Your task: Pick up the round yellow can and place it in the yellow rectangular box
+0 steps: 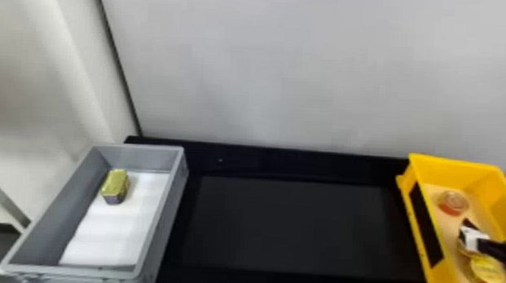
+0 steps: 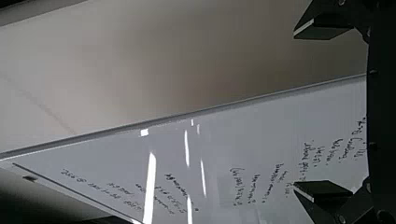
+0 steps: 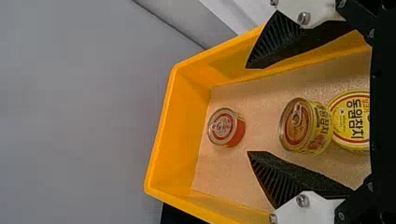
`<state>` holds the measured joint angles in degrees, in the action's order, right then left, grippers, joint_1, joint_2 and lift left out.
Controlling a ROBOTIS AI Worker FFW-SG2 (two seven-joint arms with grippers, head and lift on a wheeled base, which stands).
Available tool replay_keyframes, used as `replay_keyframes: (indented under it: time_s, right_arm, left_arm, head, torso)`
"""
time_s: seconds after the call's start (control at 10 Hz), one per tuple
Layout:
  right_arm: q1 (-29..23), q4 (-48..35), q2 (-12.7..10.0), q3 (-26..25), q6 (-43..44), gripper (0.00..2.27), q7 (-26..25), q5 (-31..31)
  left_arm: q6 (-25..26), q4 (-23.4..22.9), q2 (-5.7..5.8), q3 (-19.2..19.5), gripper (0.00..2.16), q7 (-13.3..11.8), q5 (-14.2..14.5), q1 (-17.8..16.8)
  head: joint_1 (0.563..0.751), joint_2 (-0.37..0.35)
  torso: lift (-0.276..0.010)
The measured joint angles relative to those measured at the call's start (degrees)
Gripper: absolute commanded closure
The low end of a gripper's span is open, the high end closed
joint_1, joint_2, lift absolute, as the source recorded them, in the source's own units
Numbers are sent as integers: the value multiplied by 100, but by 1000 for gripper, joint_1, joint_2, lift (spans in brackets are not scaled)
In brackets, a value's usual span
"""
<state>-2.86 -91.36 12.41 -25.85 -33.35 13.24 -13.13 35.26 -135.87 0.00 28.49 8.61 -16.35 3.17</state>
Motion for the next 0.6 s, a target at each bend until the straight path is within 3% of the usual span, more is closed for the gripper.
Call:
replay_keyframes:
  time_s: [0.6]
  right_arm:
    - [-128, -412, 1, -2, 65, 110, 3, 150]
  left_arm:
    - [0, 0, 0, 9, 136, 0, 0, 7]
  head:
    - [694, 14]
  torso:
    - [-68]
